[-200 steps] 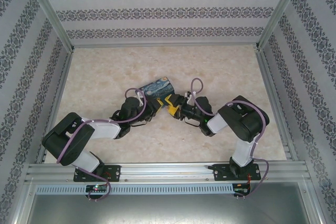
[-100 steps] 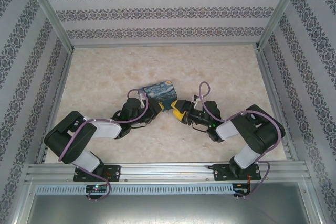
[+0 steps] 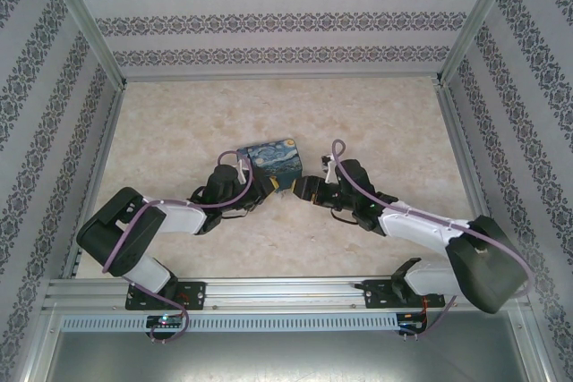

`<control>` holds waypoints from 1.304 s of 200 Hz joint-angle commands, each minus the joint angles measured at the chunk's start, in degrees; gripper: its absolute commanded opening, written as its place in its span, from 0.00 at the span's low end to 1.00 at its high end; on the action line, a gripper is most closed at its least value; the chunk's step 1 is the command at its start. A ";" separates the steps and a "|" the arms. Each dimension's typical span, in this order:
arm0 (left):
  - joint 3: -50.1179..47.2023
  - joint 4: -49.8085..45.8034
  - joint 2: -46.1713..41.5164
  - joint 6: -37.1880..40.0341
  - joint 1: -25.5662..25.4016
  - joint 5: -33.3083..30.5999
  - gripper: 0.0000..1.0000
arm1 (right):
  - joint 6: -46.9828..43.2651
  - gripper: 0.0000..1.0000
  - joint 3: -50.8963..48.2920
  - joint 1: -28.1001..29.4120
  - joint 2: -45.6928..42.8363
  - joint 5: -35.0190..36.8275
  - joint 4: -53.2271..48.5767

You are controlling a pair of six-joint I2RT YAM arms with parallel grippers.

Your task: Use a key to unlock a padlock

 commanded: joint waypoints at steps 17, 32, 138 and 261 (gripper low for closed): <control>2.84 -0.64 1.37 1.19 0.87 3.15 0.00 | -19.34 0.54 2.53 5.20 -2.34 16.62 -16.44; 3.20 -0.97 1.56 1.19 0.87 3.46 0.00 | -23.23 0.52 2.33 8.59 -2.49 22.40 -16.11; 4.41 -2.29 1.91 1.39 0.87 4.12 0.00 | -37.89 0.49 5.26 21.81 8.70 42.79 -8.83; 2.88 -1.33 1.70 1.11 0.87 4.32 0.00 | -39.52 0.49 13.04 22.27 19.35 42.61 -7.19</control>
